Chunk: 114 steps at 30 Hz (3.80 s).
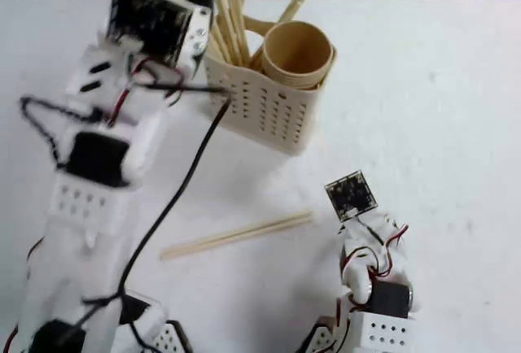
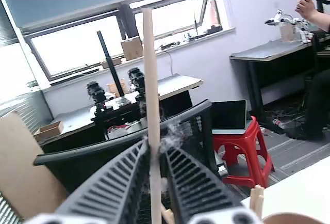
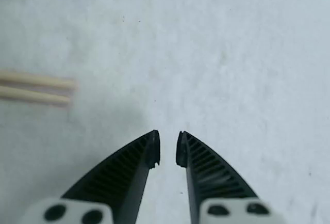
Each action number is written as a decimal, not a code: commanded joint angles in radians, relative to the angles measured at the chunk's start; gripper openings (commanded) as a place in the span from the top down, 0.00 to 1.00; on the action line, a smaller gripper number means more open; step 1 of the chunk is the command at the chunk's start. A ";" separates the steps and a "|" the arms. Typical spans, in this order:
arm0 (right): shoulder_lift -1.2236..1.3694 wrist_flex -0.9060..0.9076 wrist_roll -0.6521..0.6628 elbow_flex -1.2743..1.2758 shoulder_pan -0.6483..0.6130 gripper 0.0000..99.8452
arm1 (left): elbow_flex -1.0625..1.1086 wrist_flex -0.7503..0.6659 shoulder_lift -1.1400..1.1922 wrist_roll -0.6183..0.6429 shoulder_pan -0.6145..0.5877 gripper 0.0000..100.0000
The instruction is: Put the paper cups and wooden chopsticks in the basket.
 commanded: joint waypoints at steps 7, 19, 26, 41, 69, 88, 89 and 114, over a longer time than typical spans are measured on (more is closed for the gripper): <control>0.005 -0.008 0.006 0.009 0.004 0.93 | -0.350 -0.038 0.303 0.014 0.105 0.98; 0.005 -0.008 0.006 0.009 0.004 0.93 | -0.605 0.183 0.492 0.270 0.067 0.98; 0.005 -0.008 0.006 0.009 0.004 0.93 | -0.717 0.321 0.539 0.450 -0.002 0.94; 0.005 -0.008 0.006 0.009 0.004 0.93 | -0.718 0.351 0.538 0.445 -0.002 0.92; 0.005 -0.008 0.006 0.009 0.004 0.93 | 0.183 0.876 0.286 -0.132 0.104 0.97; 0.005 -0.008 0.006 0.009 0.004 0.93 | 0.381 0.508 0.585 -0.144 0.104 0.97; 0.005 -0.008 0.006 0.009 0.004 0.93 | 0.377 0.509 0.585 -0.144 0.093 0.97; 0.005 -0.008 0.006 0.009 0.002 0.93 | 0.381 0.525 0.593 -0.149 0.102 0.87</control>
